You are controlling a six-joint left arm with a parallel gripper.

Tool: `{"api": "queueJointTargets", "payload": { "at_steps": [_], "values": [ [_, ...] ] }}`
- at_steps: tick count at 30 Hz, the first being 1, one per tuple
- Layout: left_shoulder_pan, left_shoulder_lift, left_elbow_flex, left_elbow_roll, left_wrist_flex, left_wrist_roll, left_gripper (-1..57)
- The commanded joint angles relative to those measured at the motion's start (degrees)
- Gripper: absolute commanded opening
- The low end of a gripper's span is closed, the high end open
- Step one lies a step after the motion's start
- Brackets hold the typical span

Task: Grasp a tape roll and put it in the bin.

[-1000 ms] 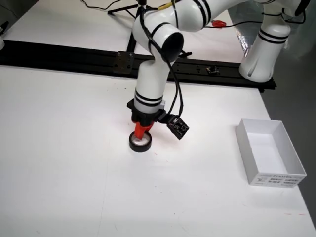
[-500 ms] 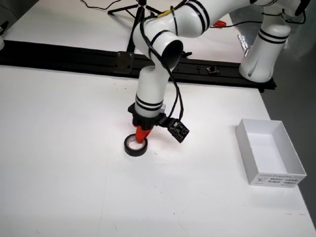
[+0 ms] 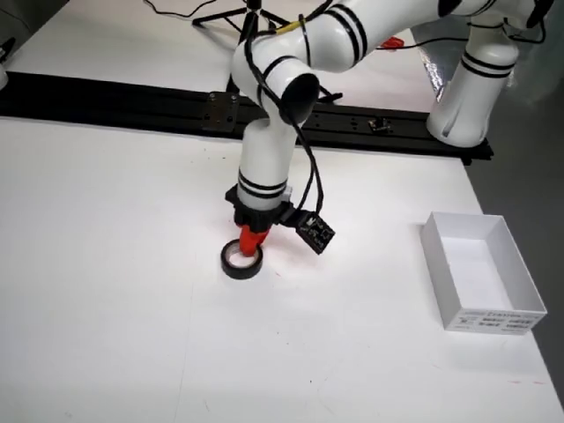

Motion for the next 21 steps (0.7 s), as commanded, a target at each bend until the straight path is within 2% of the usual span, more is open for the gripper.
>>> {"api": "queueJointTargets", "payload": {
  "at_steps": [1, 5, 9, 13, 21],
  "values": [
    [-0.6, 2.2, -12.6, 0.4, 7.6, -1.0, -0.7],
    [-0.2, 1.1, -14.7, 0.4, 8.6, -1.5, -0.7],
    [0.1, -1.2, -12.7, 0.5, 9.1, -2.0, -0.7],
    [0.8, -5.6, -6.9, 1.5, 9.1, -3.0, -0.7],
    [5.0, -21.2, 9.8, 5.2, 8.9, -7.5, -0.7]
  ]
}}
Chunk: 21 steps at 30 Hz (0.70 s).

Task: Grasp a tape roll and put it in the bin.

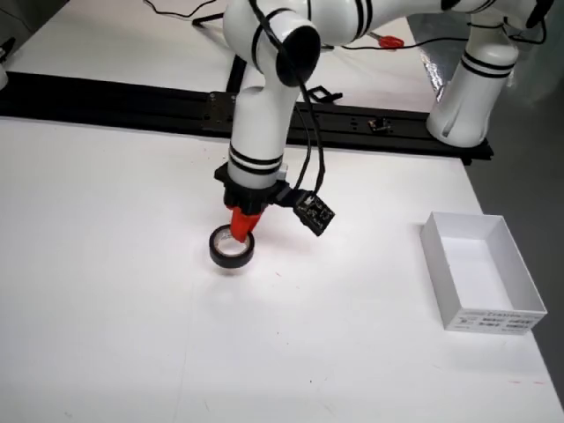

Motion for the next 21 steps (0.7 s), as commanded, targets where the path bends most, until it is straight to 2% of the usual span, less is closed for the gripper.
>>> {"api": "queueJointTargets", "payload": {
  "at_steps": [1, 7, 16, 21],
  "values": [
    [5.5, -21.2, 20.0, 4.6, 1.5, -6.2, -0.7],
    [9.8, -31.9, 33.4, 5.4, 1.1, -9.0, -0.7],
    [18.0, -49.1, 58.0, 5.1, -5.2, -14.2, -0.7],
    [21.1, -51.3, 60.5, 5.1, -5.3, -14.9, -0.7]
  ]
}}
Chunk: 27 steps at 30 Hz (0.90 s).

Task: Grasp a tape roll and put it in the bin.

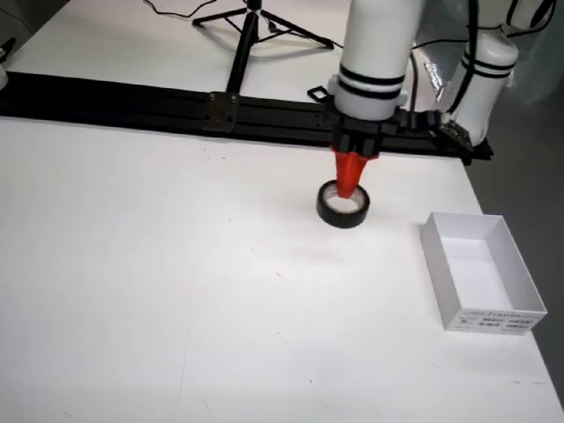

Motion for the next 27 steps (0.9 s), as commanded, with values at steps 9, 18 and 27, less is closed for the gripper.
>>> {"api": "queueJointTargets", "payload": {
  "at_steps": [9, 18, 27],
  "values": [
    [18.4, -23.7, 28.9, 0.6, -4.6, -11.4, -0.8],
    [22.6, -20.3, 30.4, 0.8, -3.3, -15.3, -0.8],
    [26.7, -19.9, 30.8, 1.4, -3.1, -17.2, -0.8]
  ]
}}
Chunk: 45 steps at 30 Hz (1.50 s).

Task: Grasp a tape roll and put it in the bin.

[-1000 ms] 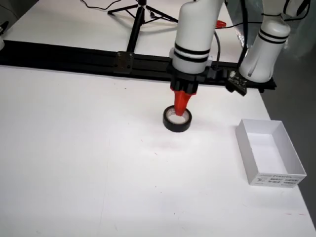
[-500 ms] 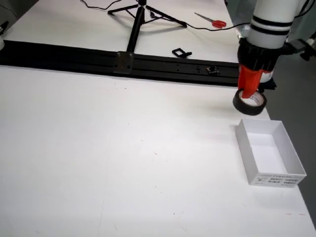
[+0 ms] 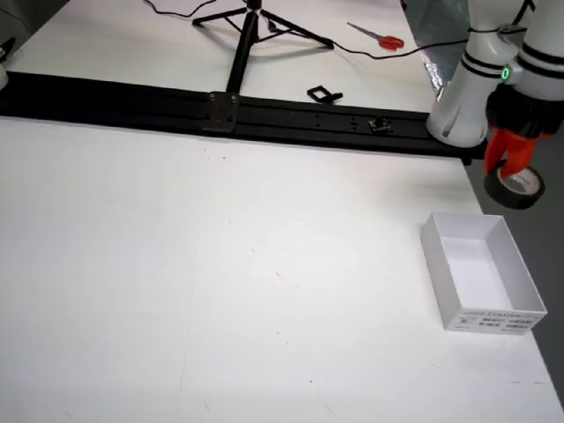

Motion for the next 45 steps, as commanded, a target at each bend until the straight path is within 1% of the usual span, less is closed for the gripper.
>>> {"api": "queueJointTargets", "payload": {
  "at_steps": [1, 8, 19, 20, 22, 23, 24, 27, 33, 37, 38, 39, 41, 42, 45],
  "values": [
    [6.8, 1.0, 2.8, 0.7, -0.3, -4.1, -0.8],
    [3.3, 9.0, 3.0, 0.6, -5.1, -4.3, -0.8],
    [3.3, 9.1, 3.0, 1.3, -6.9, -5.7, -0.4],
    [3.3, 9.1, 3.0, 1.3, -7.4, -5.6, 2.0],
    [3.0, 9.1, 3.0, 1.1, -8.9, -4.9, 14.6],
    [2.7, 9.1, 3.0, 1.1, -9.8, -4.7, 18.8],
    [2.3, 9.1, 3.0, 1.1, -10.2, -4.7, 20.0],
    [1.8, 9.3, 3.0, 1.1, -10.7, -4.7, 21.3],
    [1.0, 9.4, 3.0, 1.1, -10.1, -4.7, 20.6],
    [-1.1, 9.7, 2.9, 0.9, -10.2, -4.9, 17.1],
    [-1.9, 9.7, 2.8, 0.8, -10.3, -5.2, 15.0],
    [-2.8, 9.7, 2.7, 0.8, -10.4, -5.4, 11.7],
    [-5.1, 9.1, 2.3, 0.9, -11.0, -6.0, 1.1],
    [-6.5, 8.9, 1.7, 1.0, -11.2, -6.0, -0.6],
    [-10.9, 9.0, -1.2, 1.9, -10.2, -6.0, -0.6]
  ]
}}
